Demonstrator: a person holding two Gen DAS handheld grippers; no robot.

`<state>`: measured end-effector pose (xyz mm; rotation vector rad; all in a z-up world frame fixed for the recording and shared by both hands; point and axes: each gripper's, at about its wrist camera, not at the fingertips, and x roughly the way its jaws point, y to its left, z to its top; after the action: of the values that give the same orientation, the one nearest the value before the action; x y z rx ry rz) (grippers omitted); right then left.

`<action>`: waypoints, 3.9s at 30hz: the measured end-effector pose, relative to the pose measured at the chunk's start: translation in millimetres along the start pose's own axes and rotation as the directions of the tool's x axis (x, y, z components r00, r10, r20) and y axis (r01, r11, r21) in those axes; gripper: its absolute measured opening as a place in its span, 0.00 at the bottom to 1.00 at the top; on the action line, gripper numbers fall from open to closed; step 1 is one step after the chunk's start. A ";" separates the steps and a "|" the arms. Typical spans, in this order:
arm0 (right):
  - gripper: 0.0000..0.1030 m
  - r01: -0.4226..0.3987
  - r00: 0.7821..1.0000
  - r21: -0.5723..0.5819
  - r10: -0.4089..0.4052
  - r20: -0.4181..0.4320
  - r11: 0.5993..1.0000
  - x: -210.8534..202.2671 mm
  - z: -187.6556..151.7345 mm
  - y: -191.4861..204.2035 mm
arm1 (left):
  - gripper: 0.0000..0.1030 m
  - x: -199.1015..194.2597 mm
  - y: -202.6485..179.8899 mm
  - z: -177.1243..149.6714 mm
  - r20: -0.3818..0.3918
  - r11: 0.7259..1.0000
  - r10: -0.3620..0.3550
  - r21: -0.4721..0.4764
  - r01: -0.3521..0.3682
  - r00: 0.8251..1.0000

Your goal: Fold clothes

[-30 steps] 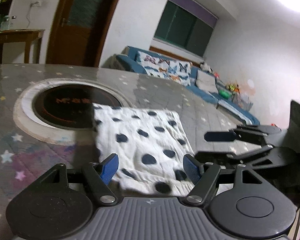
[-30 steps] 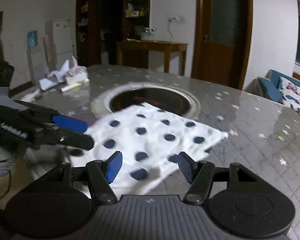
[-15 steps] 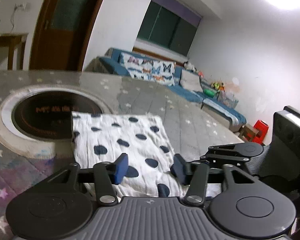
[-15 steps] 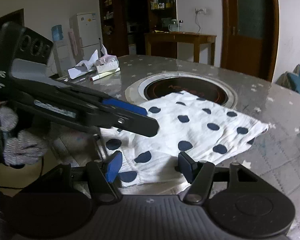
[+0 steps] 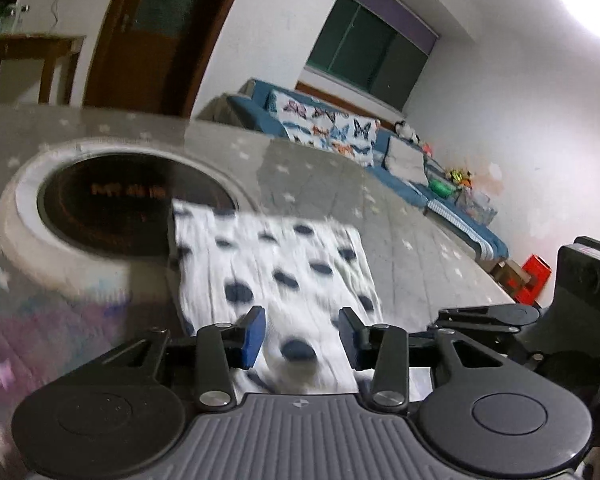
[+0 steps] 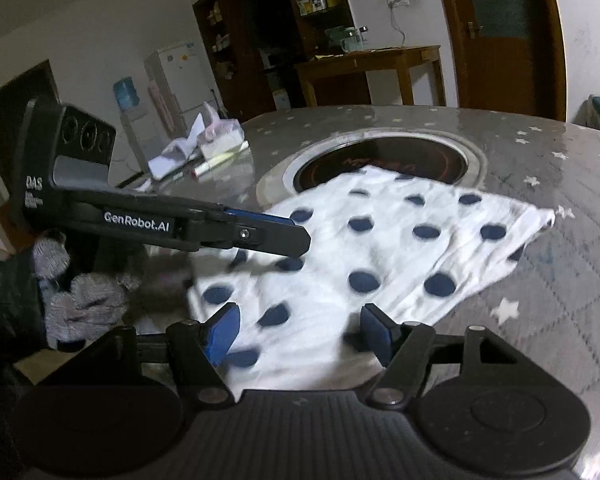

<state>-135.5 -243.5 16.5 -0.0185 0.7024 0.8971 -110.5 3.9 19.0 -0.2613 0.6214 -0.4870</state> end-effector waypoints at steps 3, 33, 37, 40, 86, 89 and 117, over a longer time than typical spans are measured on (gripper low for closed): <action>0.66 0.031 0.999 0.013 -0.031 0.027 0.999 -0.5 14.7 -15.3 | 0.42 7.4 8.2 5.5 -0.006 0.999 0.023 -0.025 -0.023 1.000; 0.54 0.204 0.977 0.073 -0.198 -0.077 0.976 65.7 71.9 -134.3 | 0.69 -59.2 -8.1 -27.7 -0.061 0.996 0.074 0.064 -0.070 0.995; 0.38 0.231 0.970 0.054 -0.226 -0.084 0.971 58.1 66.2 -129.5 | 0.69 -58.8 -10.5 -37.9 -0.113 0.993 0.077 0.095 -0.067 0.991; 0.30 0.268 0.961 0.052 -0.263 -0.085 0.962 47.0 59.9 -125.7 | 0.69 -54.5 -13.5 -44.0 -0.142 0.989 0.089 0.131 -0.071 0.986; 0.58 0.269 0.949 -0.542 -0.315 0.008 0.796 25.8 6.8 46.0 | 0.90 24.6 5.6 47.5 -0.118 0.986 0.156 -0.047 -0.163 0.981; 0.58 0.239 0.951 -0.621 -0.310 -0.008 0.747 43.7 -0.3 60.4 | 0.91 30.4 6.3 49.4 -0.146 0.981 0.132 -0.120 -0.150 0.981; 0.17 0.340 0.936 -0.548 -0.333 0.116 0.764 44.3 18.9 70.5 | 1.00 57.3 31.6 14.8 -0.136 0.728 -0.142 -0.686 0.010 0.980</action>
<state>-157.3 -161.4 24.9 -0.6537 0.3797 0.7236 -49.7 3.1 -9.4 -0.9657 0.9632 -0.3420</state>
